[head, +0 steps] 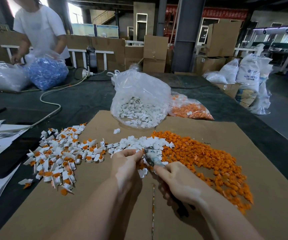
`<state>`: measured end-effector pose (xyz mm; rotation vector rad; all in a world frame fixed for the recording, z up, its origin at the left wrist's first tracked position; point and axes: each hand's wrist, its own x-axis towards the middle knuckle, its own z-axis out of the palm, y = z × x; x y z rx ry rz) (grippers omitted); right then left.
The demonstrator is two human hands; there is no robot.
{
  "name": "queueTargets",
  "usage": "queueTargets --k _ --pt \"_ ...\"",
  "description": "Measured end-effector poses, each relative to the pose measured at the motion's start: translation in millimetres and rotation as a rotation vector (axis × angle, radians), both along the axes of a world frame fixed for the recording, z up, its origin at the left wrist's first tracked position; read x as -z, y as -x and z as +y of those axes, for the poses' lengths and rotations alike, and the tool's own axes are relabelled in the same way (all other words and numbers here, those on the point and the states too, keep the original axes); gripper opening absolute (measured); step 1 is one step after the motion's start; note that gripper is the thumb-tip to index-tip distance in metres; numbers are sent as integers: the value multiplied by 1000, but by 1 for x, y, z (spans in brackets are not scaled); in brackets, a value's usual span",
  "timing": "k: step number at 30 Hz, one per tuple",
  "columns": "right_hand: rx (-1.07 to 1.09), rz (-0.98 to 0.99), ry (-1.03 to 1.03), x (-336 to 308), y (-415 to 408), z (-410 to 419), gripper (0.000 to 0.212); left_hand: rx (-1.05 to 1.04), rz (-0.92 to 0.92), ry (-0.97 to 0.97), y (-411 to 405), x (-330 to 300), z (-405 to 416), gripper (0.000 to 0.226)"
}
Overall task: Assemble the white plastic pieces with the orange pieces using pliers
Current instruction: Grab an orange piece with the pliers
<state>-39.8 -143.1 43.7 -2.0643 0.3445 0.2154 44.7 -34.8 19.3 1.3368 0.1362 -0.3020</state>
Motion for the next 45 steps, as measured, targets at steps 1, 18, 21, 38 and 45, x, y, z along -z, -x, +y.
queueTargets --k 1,18,21,38,45 --pt "12 -16 32 2 -1 0 39 -5 10 5 -1 1 -1 13" --pt "332 -156 1091 47 6 -38 48 140 -408 -441 9 34 11 19" --pt "334 -111 1212 54 5 -44 56 183 -508 -555 7 38 11 23" --pt "92 -771 641 71 -9 3 10 381 -534 -511 10 43 19 36" --pt "216 -782 575 71 -6 2 16 341 -577 -508 10 48 13 34"
